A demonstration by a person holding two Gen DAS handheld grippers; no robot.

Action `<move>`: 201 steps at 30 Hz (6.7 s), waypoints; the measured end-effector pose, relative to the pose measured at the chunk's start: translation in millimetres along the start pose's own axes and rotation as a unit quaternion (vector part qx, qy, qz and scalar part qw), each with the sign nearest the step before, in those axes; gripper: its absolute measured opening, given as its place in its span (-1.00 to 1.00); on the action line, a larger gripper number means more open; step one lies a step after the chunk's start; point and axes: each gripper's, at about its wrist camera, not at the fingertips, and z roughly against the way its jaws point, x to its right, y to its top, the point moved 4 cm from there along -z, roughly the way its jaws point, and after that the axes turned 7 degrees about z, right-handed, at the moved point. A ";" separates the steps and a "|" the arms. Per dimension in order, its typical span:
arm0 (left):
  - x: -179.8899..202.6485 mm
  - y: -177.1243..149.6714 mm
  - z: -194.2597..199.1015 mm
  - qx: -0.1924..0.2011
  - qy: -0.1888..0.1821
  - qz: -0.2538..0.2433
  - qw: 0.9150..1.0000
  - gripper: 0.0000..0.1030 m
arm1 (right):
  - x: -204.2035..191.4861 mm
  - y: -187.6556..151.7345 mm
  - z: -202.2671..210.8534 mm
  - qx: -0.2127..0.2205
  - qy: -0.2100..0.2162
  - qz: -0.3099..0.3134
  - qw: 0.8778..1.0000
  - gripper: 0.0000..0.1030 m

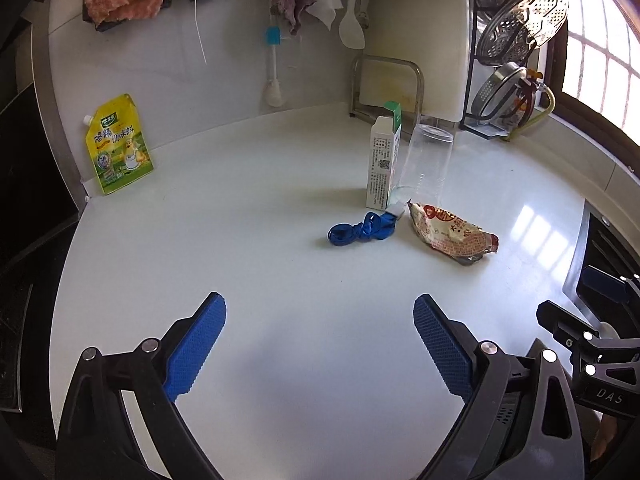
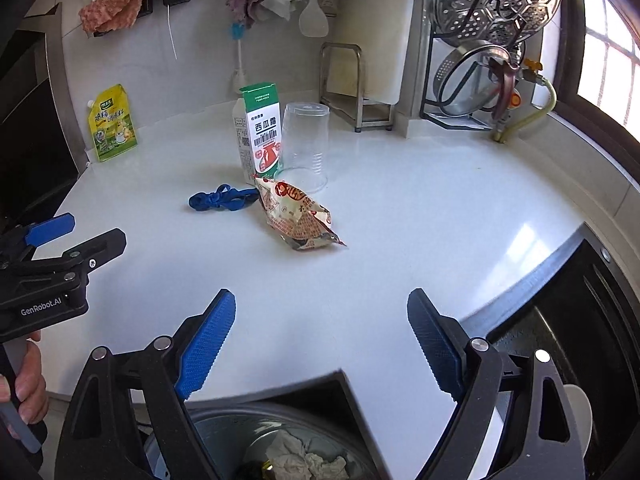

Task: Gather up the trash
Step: 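Move both tools back toward the blue gloves and snack bag, then grasp the snack bag with the right tool while the left tool grasps the blue gloves, then carry the blue gloves and snack bag over the gray basket bin, then open both tools to drop the gloves and snack bag into the bin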

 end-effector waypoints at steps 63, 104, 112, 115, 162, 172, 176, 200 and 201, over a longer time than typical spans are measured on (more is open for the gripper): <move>33.2 39.1 -110.9 -0.071 -0.011 -0.043 0.997 0.81 | 27.2 43.9 -97.9 -0.044 0.068 -0.014 0.997 -0.39; 36.3 10.2 -69.9 -0.063 -0.070 -0.020 0.995 -0.81 | 49.0 20.4 -74.2 -0.033 0.119 -0.083 0.989 -0.39; 38.0 -29.0 -14.5 -0.047 -0.069 -0.024 0.996 -0.81 | 39.4 -23.0 -27.4 -0.023 0.101 -0.102 0.989 -0.39; 38.5 -43.4 5.4 -0.041 -0.068 -0.023 0.997 -0.81 | 33.1 -42.0 -4.9 -0.021 0.092 -0.106 0.990 -0.39; 62.3 -218.2 94.0 -0.100 -0.059 -0.048 0.992 -0.80 | -20.7 -233.7 108.4 -0.036 0.002 -0.128 0.991 -0.37; 62.8 -220.3 86.4 -0.111 -0.058 -0.048 0.991 -0.78 | -24.9 -233.4 100.9 -0.045 -0.001 -0.122 0.992 -0.36; 62.7 -221.1 83.7 -0.115 -0.058 -0.047 0.991 -0.75 | -24.9 -232.5 100.4 -0.044 -0.003 -0.119 0.992 -0.36; 52.5 -220.6 86.0 -0.108 -0.045 -0.031 0.993 0.00 | -23.3 -232.9 108.3 -0.026 -0.011 -0.116 0.993 0.07; 51.6 -220.6 86.4 -0.107 -0.044 -0.030 0.993 0.03 | -23.1 -232.7 108.5 -0.026 -0.011 -0.117 0.993 0.10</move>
